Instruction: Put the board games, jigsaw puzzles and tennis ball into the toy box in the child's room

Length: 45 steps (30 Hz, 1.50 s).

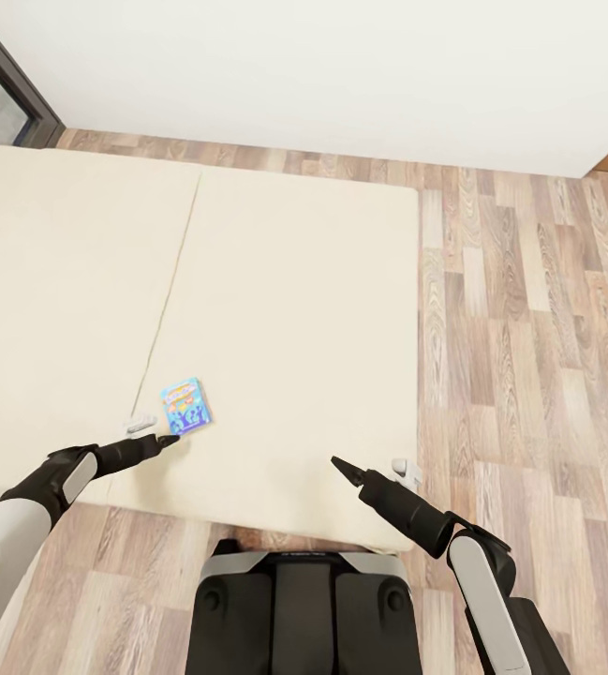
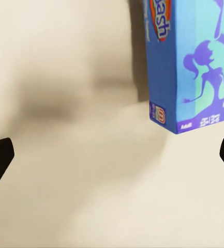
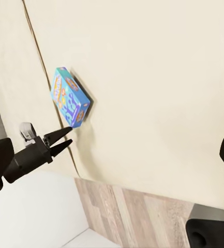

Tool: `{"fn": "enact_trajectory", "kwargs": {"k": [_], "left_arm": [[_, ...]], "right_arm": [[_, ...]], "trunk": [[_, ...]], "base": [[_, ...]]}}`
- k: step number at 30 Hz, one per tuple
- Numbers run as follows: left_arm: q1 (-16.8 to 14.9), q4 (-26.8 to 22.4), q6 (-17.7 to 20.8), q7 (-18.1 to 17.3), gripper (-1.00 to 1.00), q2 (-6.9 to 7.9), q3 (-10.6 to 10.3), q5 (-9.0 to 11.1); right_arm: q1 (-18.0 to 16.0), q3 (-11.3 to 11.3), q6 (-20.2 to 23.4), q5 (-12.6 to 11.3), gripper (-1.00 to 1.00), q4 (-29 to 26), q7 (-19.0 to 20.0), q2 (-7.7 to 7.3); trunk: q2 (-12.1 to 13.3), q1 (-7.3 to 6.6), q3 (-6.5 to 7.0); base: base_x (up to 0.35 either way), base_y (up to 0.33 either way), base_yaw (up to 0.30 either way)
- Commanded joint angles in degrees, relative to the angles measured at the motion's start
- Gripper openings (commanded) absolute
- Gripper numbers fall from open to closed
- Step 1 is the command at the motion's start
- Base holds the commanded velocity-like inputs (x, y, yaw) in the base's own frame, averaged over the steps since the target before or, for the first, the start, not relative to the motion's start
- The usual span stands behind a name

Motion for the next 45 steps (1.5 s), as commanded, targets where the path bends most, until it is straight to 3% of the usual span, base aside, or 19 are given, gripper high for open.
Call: {"fn": "enact_trajectory", "kwargs": {"k": [1, 21, 35, 41, 45], "left_arm": [[-0.01, -0.03, 0.50, -0.09, 1.00, 0.01, 0.08, 0.38], [-0.01, -0.03, 0.23, -0.10, 1.00, 0.01, 0.05, 0.38], [-0.04, -0.37, 0.52, 0.07, 1.00, -0.18, 0.73, 0.45], [-0.52, -0.50, 0.64, 2.36, 1.00, -0.45, 0.83, 0.41], [-0.86, -1.21, 0.66, 6.09, 1.00, -0.61, 0.89, 0.48]], "right_arm": [[-0.02, -0.10, 0.27, 0.08, 1.00, -0.03, 0.17, 0.03], [-0.02, -0.08, 0.27, 0.08, 1.00, -0.03, 0.25, 0.03], [-0.02, -0.16, 0.29, 0.08, 1.00, -0.03, 0.34, -0.01], [-0.02, -0.17, 0.29, 0.08, 1.00, -0.03, 0.34, -0.05], [-0.02, -0.17, 0.28, 0.08, 1.00, -0.03, 0.34, -0.05]], "trunk": [[-0.08, 0.04, 0.04], [-0.08, 0.04, 1.93], [-0.08, 0.04, 2.21], [-0.08, 0.04, 2.21], [-0.08, 0.04, 2.21]], "base": [[0.000, 0.000, 0.000], [0.000, 0.000, 0.000], [0.000, 0.000, 0.000], [0.000, 0.000, 0.000], [0.000, 0.000, 0.000]]}}
